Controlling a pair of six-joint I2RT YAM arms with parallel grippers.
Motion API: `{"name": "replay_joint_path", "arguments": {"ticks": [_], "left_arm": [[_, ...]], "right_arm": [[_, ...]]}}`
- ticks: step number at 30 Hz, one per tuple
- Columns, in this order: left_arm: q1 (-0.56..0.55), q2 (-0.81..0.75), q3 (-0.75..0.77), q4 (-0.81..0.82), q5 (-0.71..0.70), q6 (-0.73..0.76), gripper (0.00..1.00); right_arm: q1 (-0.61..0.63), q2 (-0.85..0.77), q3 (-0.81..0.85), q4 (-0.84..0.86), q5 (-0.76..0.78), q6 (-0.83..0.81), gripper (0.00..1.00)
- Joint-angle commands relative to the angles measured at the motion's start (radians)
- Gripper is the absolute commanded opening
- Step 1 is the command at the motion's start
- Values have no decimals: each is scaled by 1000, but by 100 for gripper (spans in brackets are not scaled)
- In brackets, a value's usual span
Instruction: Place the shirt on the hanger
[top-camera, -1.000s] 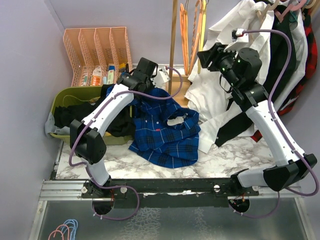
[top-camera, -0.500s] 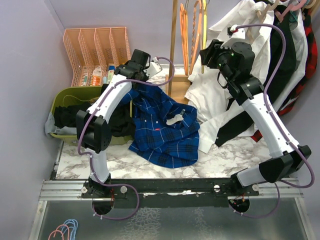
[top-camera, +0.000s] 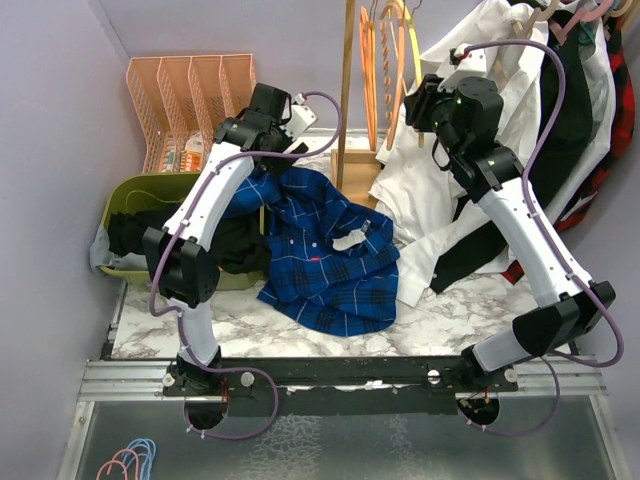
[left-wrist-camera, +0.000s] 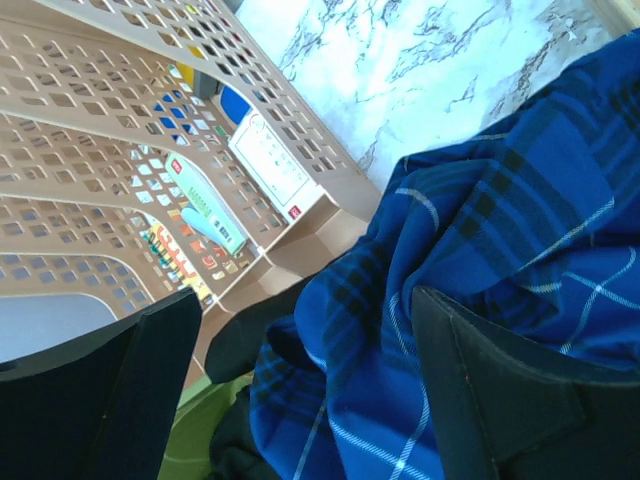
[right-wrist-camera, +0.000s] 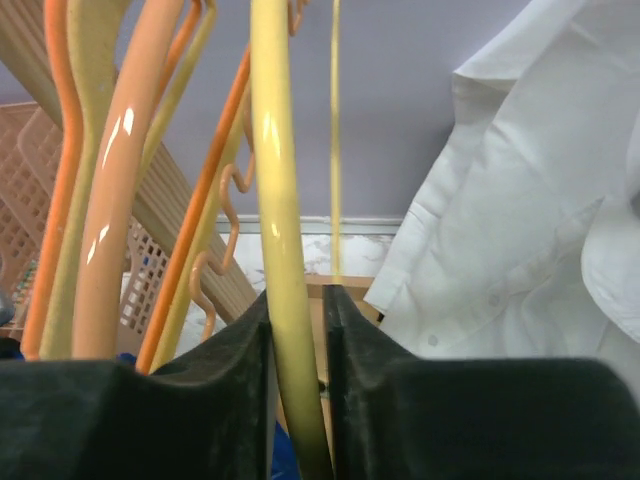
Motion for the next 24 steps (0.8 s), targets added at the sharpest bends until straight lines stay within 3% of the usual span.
{"name": "replay_joint_path", "arguments": {"ticks": [1,2,4,7,9,10,16,21,24], "left_arm": [[5,-142,-8,-17,-6,-54,92],[5,-165,-12,-23,-8,-60,93],[7,-219,-1,-76,64,-64,95],[6,-298,-23,-204,358,-33,95],[-10,-365,-117,-283,605,64,95],[-32,-400,-178,-309,654,109,95],[-145,-474,-481,-114,590,3,99],[-154,-469,-538,32,494,-81,99],[-155,-438,-533,131,342,-173,99]], "right_arm": [[-2,2,13,11,73,-49,9],[-2,-1,14,13,75,-58,2],[-2,-5,20,17,79,-75,1],[-2,-11,26,31,85,-114,1],[-2,-13,37,33,92,-134,1],[-1,-14,45,31,92,-140,1],[-1,-50,81,26,75,-148,1],[-1,-77,142,2,80,-165,1],[-2,-88,170,-52,89,-168,1]]}}
